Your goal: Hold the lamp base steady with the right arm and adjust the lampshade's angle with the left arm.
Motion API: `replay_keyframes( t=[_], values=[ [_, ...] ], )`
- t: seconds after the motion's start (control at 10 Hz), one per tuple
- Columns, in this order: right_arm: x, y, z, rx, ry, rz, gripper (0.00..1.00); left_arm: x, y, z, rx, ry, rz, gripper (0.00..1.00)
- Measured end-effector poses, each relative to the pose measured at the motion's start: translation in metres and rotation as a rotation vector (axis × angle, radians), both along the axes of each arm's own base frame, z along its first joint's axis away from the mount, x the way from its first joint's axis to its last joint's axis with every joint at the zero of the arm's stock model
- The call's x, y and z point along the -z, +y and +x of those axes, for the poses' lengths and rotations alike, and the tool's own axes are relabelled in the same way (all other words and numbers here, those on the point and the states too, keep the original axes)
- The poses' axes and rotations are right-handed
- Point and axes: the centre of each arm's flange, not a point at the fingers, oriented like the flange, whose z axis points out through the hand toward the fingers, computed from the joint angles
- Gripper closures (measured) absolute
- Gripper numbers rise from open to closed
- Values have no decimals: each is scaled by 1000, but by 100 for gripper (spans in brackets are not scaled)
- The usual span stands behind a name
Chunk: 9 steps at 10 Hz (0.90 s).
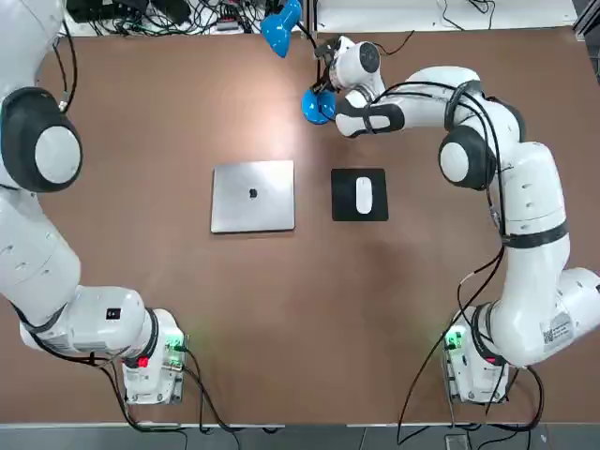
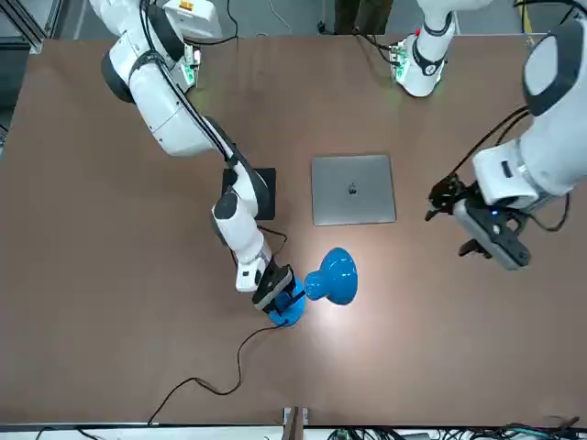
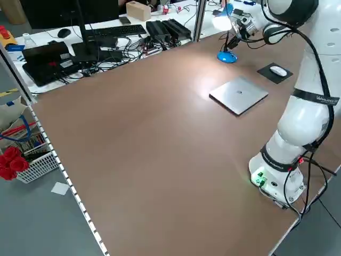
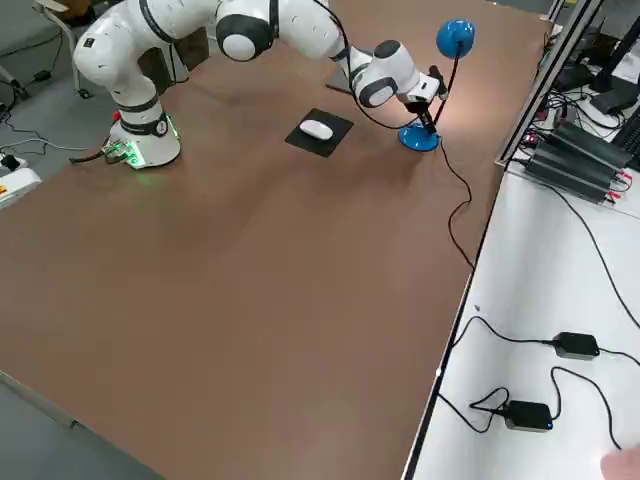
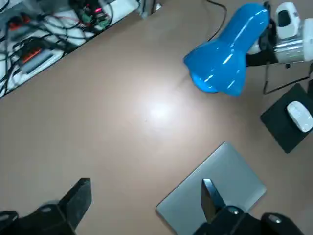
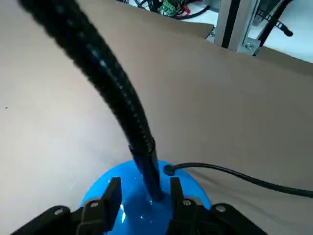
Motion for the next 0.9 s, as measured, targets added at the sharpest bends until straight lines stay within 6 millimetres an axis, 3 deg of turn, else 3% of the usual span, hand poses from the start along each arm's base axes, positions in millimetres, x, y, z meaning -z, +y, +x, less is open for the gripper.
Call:
replay_keyframes(
  t=[0.2,0.4,0.9],
  values=[
    [5,0,0,2,3,1,67,6,-47,-1,127,-73,-54,1],
    [8,0,3,7,1,5,70,12,-80,2,188,-149,-102,1],
    [12,-1,7,15,-4,13,78,62,-116,26,267,-180,-159,2]
  ],
)
